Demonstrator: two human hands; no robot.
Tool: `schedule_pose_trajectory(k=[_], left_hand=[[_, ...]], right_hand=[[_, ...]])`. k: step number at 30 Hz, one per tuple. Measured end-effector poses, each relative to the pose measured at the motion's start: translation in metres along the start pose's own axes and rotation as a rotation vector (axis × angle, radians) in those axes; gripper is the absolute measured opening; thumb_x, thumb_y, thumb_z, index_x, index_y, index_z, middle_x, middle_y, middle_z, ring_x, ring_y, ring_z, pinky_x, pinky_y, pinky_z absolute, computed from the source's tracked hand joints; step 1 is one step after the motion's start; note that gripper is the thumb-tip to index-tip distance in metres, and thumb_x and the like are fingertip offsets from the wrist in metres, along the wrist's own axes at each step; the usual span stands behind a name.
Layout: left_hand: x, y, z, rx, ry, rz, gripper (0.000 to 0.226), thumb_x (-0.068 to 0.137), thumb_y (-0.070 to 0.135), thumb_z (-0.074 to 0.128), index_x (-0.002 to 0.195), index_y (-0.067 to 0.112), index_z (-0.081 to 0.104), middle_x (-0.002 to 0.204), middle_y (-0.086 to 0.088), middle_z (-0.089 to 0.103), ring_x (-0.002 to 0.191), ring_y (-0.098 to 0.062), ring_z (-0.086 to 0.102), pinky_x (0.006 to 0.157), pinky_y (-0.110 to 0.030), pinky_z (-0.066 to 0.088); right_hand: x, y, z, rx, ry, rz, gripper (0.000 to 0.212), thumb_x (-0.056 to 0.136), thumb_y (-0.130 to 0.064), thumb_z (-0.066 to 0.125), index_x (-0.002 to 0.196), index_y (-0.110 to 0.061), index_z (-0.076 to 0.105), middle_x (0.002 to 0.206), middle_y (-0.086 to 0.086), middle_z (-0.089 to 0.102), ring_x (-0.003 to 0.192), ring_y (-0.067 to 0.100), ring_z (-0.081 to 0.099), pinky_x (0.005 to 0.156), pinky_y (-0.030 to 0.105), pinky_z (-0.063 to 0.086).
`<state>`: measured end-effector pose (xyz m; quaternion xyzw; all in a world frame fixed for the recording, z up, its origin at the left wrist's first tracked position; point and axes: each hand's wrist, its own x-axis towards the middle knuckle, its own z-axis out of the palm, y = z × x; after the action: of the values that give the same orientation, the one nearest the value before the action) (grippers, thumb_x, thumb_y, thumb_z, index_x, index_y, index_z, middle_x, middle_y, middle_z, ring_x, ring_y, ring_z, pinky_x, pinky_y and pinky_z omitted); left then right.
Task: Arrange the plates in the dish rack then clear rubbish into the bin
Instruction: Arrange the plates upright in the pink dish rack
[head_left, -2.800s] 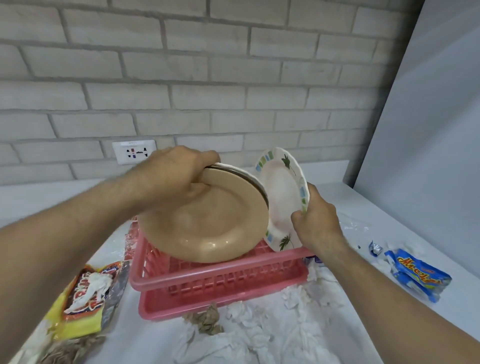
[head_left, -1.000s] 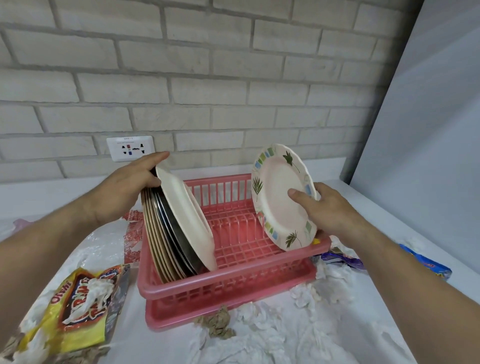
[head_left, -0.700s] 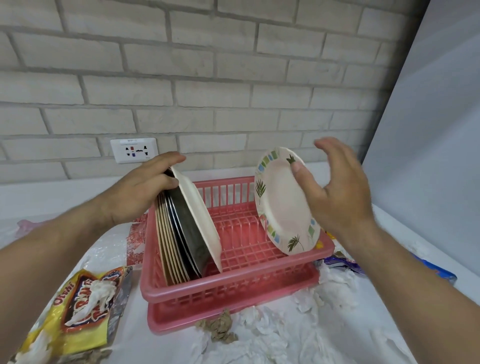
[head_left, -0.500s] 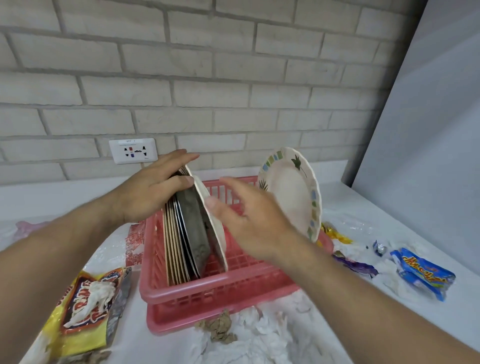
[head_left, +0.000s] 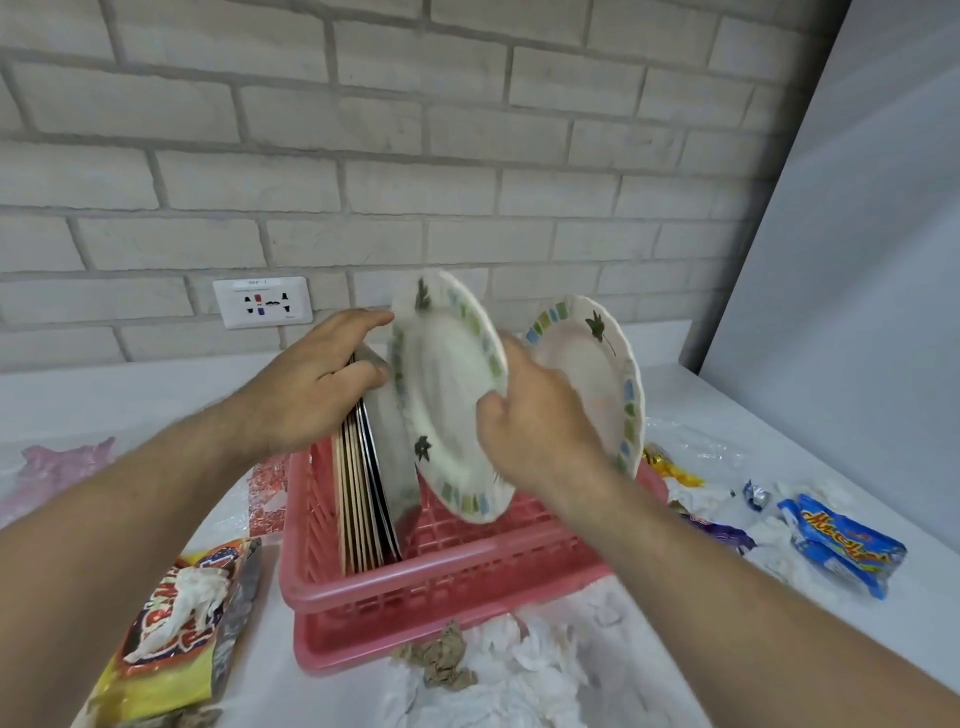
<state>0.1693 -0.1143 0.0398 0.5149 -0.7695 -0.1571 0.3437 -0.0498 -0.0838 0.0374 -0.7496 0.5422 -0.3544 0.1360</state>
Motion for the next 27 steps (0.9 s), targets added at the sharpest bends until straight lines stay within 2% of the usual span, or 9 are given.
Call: schedule_pose_trajectory(k=[2,3,5,7,9,13,19,24,27], left_hand=[[0.001,-0.001,0.0,0.018,0.003,0.002,0.069,0.074,0.047,0.038,0.143,0.036,0.033,0.139,0.022,0.033,0.133,0.003,0.026,0.106,-0.024,0.023],[0.001,-0.002,-0.001,0.028,0.004,0.0,0.068,0.075,0.046,0.038,0.142,0.036,0.034,0.142,0.021,0.032,0.134,0.003,0.025,0.108,-0.026,0.023],[0.002,-0.005,0.0,0.041,0.005,-0.001,0.065,0.078,0.043,0.039,0.142,0.036,0.034,0.146,0.019,0.031,0.134,0.002,0.025,0.109,-0.027,0.023],[0.003,-0.006,0.0,0.051,0.009,0.001,0.063,0.078,0.043,0.039,0.141,0.037,0.034,0.146,0.019,0.03,0.133,0.003,0.025,0.107,-0.025,0.023],[0.003,-0.007,0.0,0.059,0.011,0.009,0.062,0.079,0.042,0.039,0.141,0.037,0.034,0.146,0.019,0.031,0.132,0.004,0.026,0.106,-0.024,0.023],[0.003,-0.008,0.0,0.062,0.012,0.01,0.063,0.079,0.04,0.038,0.141,0.036,0.034,0.147,0.019,0.03,0.131,0.005,0.025,0.106,-0.023,0.023],[0.003,-0.01,0.0,0.075,0.012,0.014,0.065,0.076,0.041,0.038,0.141,0.036,0.034,0.147,0.018,0.03,0.134,0.003,0.025,0.111,-0.028,0.024],[0.003,-0.009,0.001,0.077,0.018,0.022,0.064,0.077,0.039,0.038,0.141,0.035,0.034,0.145,0.019,0.03,0.128,0.009,0.024,0.105,-0.02,0.021],[0.003,-0.009,0.001,0.08,0.017,0.018,0.064,0.078,0.039,0.038,0.142,0.034,0.034,0.147,0.018,0.03,0.13,0.006,0.024,0.106,-0.022,0.022]], right_hand=[[0.009,0.0,-0.027,-0.026,0.101,-0.005,0.05,0.086,-0.013,0.044,0.131,-0.036,0.041,0.091,0.0,0.062,0.069,0.015,0.062,0.053,0.028,0.056],[0.014,0.0,-0.04,-0.029,0.162,-0.012,0.049,0.085,-0.012,0.045,0.129,-0.035,0.044,0.093,-0.002,0.061,0.07,0.012,0.061,0.053,0.02,0.054],[0.021,0.003,-0.064,-0.021,0.248,-0.007,0.046,0.084,-0.009,0.047,0.124,-0.03,0.05,0.083,-0.012,0.057,0.064,-0.001,0.055,0.041,0.004,0.038],[0.024,0.008,-0.075,-0.085,0.262,0.024,0.045,0.083,-0.009,0.045,0.123,-0.029,0.05,0.078,-0.016,0.053,0.061,0.0,0.054,0.036,0.006,0.035],[0.021,0.014,-0.073,-0.167,0.223,0.065,0.044,0.085,-0.01,0.044,0.125,-0.028,0.046,0.078,-0.012,0.052,0.061,0.005,0.054,0.037,0.014,0.037],[0.007,0.029,-0.051,-0.294,0.193,0.085,0.048,0.088,-0.01,0.044,0.133,-0.026,0.039,0.07,-0.005,0.045,0.056,0.005,0.041,0.04,0.017,0.026],[0.003,0.043,-0.033,-0.306,0.125,0.116,0.058,0.091,-0.01,0.043,0.141,-0.034,0.026,0.072,-0.009,0.038,0.059,0.005,0.038,0.041,0.02,0.026],[0.003,0.051,-0.027,-0.309,0.092,0.177,0.056,0.092,-0.007,0.042,0.14,-0.032,0.029,0.072,-0.005,0.041,0.059,0.009,0.043,0.04,0.022,0.029],[0.004,0.054,-0.023,-0.329,0.078,0.219,0.052,0.091,-0.008,0.044,0.137,-0.028,0.031,0.071,0.0,0.045,0.058,0.011,0.043,0.04,0.024,0.03]])
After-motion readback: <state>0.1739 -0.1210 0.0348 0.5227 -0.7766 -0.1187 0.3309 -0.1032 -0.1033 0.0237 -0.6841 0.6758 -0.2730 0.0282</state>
